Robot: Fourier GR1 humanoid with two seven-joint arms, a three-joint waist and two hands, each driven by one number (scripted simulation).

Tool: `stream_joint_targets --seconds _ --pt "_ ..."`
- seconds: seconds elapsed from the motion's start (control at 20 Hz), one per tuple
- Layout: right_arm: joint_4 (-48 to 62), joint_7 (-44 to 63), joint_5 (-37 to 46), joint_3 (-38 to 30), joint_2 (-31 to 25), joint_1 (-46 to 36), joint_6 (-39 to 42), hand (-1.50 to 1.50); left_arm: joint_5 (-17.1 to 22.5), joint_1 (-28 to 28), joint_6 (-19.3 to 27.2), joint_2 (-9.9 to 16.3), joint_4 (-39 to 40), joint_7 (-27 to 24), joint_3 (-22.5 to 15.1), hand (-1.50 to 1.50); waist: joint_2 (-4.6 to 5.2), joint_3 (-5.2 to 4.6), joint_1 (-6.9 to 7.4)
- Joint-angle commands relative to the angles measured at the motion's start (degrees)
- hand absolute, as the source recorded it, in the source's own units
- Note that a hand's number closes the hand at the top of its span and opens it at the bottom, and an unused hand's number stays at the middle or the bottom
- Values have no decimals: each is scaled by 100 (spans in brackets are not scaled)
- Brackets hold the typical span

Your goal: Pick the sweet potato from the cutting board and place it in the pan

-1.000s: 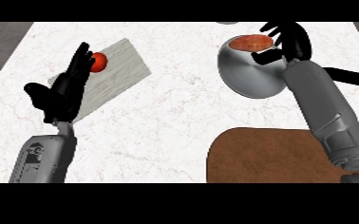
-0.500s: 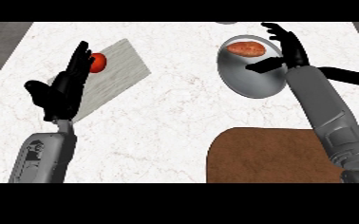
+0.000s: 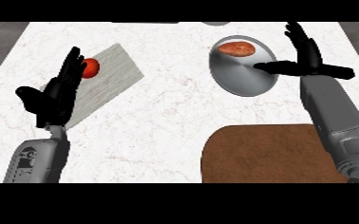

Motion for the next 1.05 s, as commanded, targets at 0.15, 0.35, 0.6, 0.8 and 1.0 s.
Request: stream_joint_targets --seconds 0.15,0.35,0.6,0.8,1.0 --pt "-887 -327 -648 -97 -317 918 1864 -150 81 80 51 175 24 61 295 0 -141 -20 -343" --pt "-1949 -214 -972 -62 -437 1644 2489 -150 -102 313 176 -21 30 -78 108 0 -155 -25 -415" --pt "-3602 512 -1404 -60 -385 2602 2890 -150 113 160 -43 258 80 63 353 0 -170 -35 -508" --pt "-5211 1284 -1793 -32 -272 3606 3233 -150 159 296 -116 334 -290 193 347 0 -150 -29 -399" --pt "-6892 2014 -1918 16 -60 4550 3055 -150 145 24 -73 206 -59 245 277 0 -76 -18 -250"
